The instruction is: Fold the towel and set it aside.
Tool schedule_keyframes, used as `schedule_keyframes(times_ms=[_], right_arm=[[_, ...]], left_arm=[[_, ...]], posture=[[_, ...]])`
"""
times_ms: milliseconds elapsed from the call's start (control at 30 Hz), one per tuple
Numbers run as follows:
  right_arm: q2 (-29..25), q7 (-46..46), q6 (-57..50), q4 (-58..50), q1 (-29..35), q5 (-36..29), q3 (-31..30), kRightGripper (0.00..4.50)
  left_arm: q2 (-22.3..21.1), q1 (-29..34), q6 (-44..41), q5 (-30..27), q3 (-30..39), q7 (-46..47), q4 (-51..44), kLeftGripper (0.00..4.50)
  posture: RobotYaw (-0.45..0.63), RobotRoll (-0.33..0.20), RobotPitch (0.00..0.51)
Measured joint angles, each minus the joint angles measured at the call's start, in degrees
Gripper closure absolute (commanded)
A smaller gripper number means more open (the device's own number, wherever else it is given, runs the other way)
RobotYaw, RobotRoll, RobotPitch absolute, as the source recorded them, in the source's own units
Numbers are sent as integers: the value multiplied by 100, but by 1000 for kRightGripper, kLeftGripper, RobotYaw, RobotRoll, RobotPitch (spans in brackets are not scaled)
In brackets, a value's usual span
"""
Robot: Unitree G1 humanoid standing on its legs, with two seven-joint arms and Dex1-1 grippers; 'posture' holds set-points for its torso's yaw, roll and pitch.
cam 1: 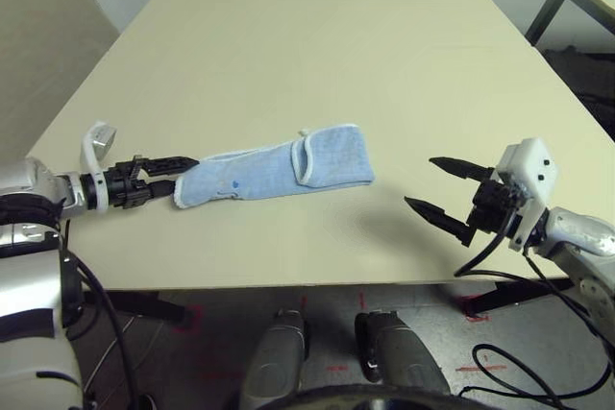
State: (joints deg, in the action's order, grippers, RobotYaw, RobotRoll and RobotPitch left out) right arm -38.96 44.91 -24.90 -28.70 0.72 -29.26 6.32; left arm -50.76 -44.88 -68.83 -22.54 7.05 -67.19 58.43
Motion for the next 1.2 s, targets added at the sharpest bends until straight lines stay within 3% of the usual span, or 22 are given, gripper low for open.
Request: schedule_keyframes(times_ms=[367,400,633,900,1200], right_arm=[[34,-102,-2,-56,38,-12,0,0],[38,-105,-2,-56,38,-12,0,0],[59,-117,-2,-55,35,-12,-3,0],[-14,38,2,-22,35,-24,7,0],[70,58,112,21,-42,0,-24,0]], left_arm=[[215,-32,-278,194,-755,-569,-61,4312],[215,-58,-278,202,-791,-603,-55,4476],[76,-385,-88,333,-865,-838,170,4476],[-461,-893,216,785,-1251,-1474,546,4476],[-205,-1262,32,954,-1461,-1971,460,4476]], posture=[[-60,0,116],[-60,0,115],[-57,0,117],[-58,0,118],[-60,0,115]])
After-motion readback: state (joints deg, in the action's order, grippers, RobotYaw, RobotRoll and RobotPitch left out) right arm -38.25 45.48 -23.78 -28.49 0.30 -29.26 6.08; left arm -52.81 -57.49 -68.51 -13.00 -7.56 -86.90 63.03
